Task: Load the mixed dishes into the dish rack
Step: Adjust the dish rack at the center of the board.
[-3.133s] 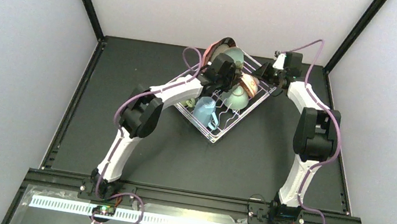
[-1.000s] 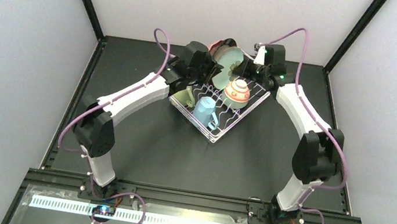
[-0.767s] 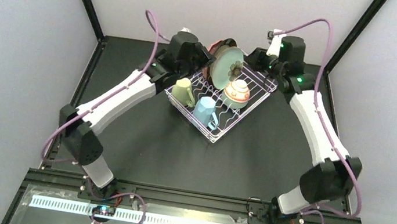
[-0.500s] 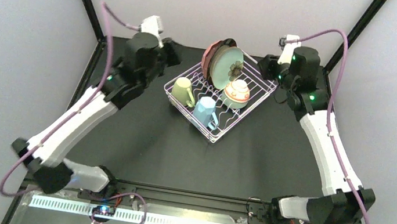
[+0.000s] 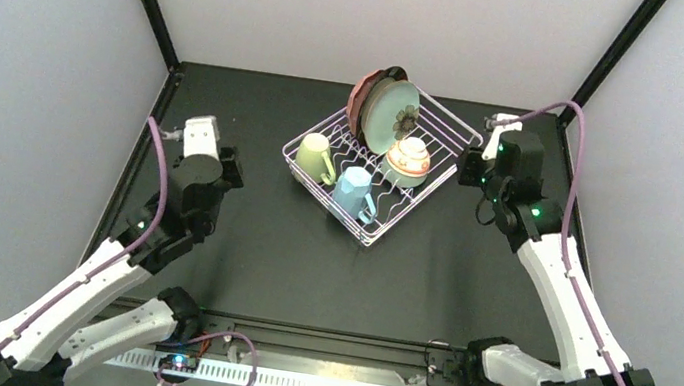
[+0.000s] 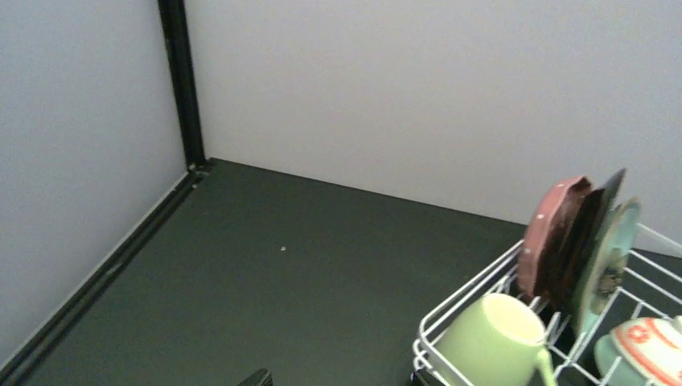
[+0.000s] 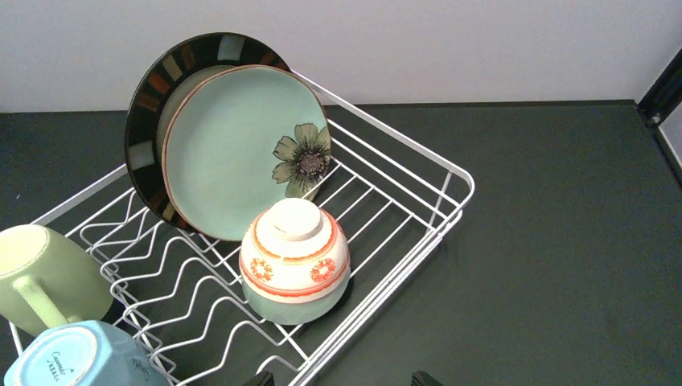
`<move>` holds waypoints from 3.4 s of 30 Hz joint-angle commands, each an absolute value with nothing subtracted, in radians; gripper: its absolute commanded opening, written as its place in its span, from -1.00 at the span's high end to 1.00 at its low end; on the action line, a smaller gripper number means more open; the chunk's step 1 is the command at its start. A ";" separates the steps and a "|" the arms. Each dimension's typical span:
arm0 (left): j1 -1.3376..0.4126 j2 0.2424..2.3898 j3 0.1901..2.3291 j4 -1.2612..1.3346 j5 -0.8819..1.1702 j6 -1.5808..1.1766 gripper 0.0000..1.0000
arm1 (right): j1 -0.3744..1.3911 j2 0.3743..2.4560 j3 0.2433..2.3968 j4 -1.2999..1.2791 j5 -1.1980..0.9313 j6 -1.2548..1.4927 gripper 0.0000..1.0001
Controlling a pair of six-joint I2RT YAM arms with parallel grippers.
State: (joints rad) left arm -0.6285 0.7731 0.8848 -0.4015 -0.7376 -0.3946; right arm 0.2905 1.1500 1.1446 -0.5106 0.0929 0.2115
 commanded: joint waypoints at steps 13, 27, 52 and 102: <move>-0.621 0.880 0.822 -0.419 -0.771 -0.623 -0.98 | 0.291 1.323 1.170 -0.511 0.197 0.171 -0.96; -0.553 1.242 1.043 -0.481 -0.571 -0.949 -0.98 | 0.212 1.954 1.729 -0.461 0.215 -0.083 -0.96; -0.439 1.322 0.975 -0.391 -0.315 -1.166 -0.98 | 0.125 2.188 1.955 -0.443 -0.032 -0.097 -0.96; -0.357 1.259 0.894 -0.412 -0.261 -1.136 -0.98 | 0.127 2.073 1.583 -0.449 -0.030 0.119 0.98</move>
State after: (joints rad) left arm -0.3721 1.3048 0.9058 -0.3874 -0.2535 -1.1606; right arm 0.1490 2.1410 1.7302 -0.3481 -0.1806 -0.0193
